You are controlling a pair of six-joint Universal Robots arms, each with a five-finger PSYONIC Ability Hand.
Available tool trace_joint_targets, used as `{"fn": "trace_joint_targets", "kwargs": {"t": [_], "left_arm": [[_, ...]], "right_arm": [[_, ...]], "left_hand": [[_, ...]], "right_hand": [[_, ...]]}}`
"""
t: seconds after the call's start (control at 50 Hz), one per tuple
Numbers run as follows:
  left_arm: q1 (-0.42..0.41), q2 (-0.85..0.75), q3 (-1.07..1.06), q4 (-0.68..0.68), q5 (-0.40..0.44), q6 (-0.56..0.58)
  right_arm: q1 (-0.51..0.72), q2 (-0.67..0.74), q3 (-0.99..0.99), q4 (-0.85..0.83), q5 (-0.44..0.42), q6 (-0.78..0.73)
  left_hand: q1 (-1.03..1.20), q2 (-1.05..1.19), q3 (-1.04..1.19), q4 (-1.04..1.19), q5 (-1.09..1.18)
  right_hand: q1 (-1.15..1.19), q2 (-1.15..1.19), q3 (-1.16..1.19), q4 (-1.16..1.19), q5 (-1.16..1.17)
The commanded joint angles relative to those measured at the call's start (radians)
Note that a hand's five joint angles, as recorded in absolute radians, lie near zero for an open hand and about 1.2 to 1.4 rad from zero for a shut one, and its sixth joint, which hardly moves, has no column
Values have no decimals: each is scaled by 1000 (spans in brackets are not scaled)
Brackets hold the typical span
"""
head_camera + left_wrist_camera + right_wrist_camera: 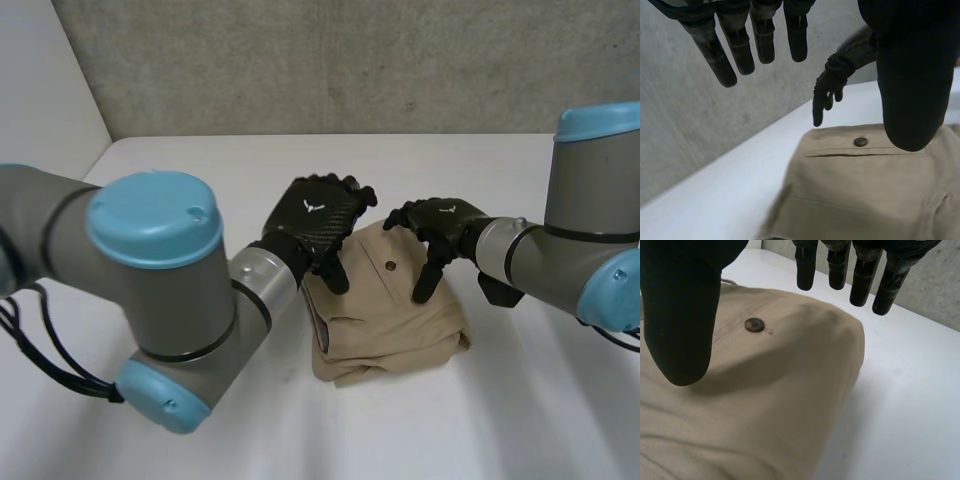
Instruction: Fold the shorts.
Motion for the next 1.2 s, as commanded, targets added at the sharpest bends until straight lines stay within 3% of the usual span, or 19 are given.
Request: {"fn": "trace_joint_targets", "kwargs": {"t": [0.02,0.12,0.46,0.52,0.54,0.62,0.64,0.74,0.76,0.8,0.84,0.9,0.92,0.96,1.02,1.2], "left_arm": [[-2,-160,63,-59,-68,-97],[0,-223,77,-85,-172,-94],[8,-240,54,-135,-177,-7],[9,-171,55,-135,-177,-10],[9,-131,51,-135,-177,-10],[15,-40,40,-135,-177,-13],[37,54,38,-136,-177,-19],[136,162,29,-138,-183,-21],[197,232,29,-141,-183,-24],[218,252,31,-142,-183,-27],[305,312,31,-164,-177,-51],[344,334,29,-188,-163,-68],[386,355,29,-238,-124,-100],[397,363,28,-260,-104,-114],[434,383,18,-343,-6,-163],[437,427,-17,-368,45,-179]], "right_arm": [[5,14,67,-63,15,-6],[3,39,96,-139,63,-7],[8,51,162,-204,104,-113],[6,29,154,-204,107,-111],[-3,-54,153,-210,115,-96],[-7,-176,153,-248,135,-67],[-7,-211,154,-263,148,-44],[-20,-383,151,-288,273,76],[-27,-401,151,-290,289,83],[-62,-449,147,-288,331,99],[-99,-478,138,-270,348,94],[-121,-487,127,-236,342,83],[-129,-487,113,-200,331,71],[-132,-487,95,-159,319,62],[-138,-484,79,-104,291,59],[-142,-484,88,-93,276,56]], "left_hand": [[-18,8,-1,6,18],[-18,8,-1,6,18],[-59,-33,-42,-35,-23],[-83,-57,-65,-59,-47],[-91,-66,-74,-68,-56],[-100,-74,-83,-77,-64],[-121,-95,-103,-97,-85],[-130,-104,-112,-106,-94],[-130,-104,-112,-106,-94],[-130,-104,-112,-106,-94],[-130,-104,-112,-106,-94],[-130,-104,-112,-106,-94],[-130,-104,-112,-106,-94],[-130,-104,-112,-106,-94],[-130,-104,-112,-106,-94],[-136,-110,-118,-112,-100]], "right_hand": [[-26,-40,-35,-53,-65],[-26,-40,-35,-53,-65],[-26,-40,-35,-53,-65],[-26,-40,-35,-53,-65],[-26,-40,-35,-53,-65],[-26,-40,-35,-53,-65],[-26,-40,-35,-53,-65],[-26,-40,-35,-53,-65],[-26,-40,-35,-53,-65],[-26,-40,-35,-53,-65],[-26,-40,-35,-53,-65],[-26,-40,-35,-53,-65],[-26,-40,-35,-53,-65],[-26,-40,-35,-53,-65],[-26,-40,-35,-53,-65],[-26,-40,-35,-53,-65]]}}
